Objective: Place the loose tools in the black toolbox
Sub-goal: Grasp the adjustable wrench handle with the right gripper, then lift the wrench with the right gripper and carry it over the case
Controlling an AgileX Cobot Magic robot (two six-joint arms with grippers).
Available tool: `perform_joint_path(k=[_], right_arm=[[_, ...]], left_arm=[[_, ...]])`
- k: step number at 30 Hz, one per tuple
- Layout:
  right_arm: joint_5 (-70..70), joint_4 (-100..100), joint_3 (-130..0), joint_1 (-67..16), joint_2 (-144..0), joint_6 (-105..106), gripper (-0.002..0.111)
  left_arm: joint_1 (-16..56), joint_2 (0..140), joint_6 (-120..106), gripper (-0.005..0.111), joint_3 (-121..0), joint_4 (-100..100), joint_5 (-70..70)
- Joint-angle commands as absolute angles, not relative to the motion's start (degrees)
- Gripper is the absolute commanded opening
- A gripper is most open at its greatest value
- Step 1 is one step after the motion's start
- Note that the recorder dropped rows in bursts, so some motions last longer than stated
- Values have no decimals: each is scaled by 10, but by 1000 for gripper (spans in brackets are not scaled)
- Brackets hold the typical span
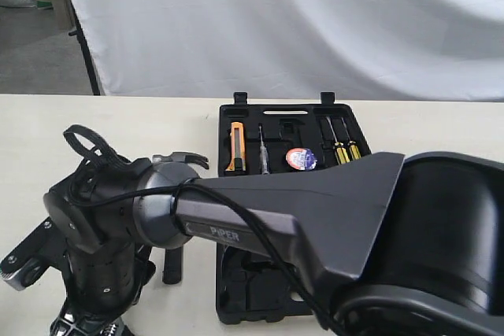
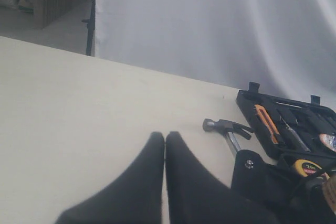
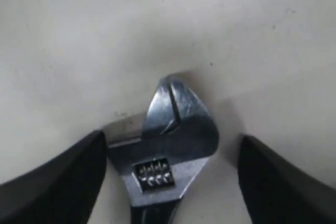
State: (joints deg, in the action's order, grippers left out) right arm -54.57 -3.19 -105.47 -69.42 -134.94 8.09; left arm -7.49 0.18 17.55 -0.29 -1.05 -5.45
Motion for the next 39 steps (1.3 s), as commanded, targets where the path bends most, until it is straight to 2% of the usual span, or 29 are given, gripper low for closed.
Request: perform_joint_path(k=[1, 2, 5, 6, 19, 39], right_arm=[[-545, -30, -1052, -694, -1367, 94, 41], [-546, -30, -1052, -694, -1364, 90, 28], [-560, -32, -1052, -694, -1354, 88, 1], [-571, -31, -1052, -694, -1346, 86, 0], [-640, -23, -1041, -686, -1264, 83, 0], [-620, -32, -918, -567, -1161, 72, 0]], left_arm=[[-89, 0, 178, 1, -4, -13, -50], [-89, 0, 178, 1, -4, -13, -50], [-89, 0, 178, 1, -4, -13, -50], [-89, 0, 178, 1, -4, -13, -50], [-89, 0, 178, 1, -4, -13, -50], [-89, 0, 178, 1, -4, -13, -50]])
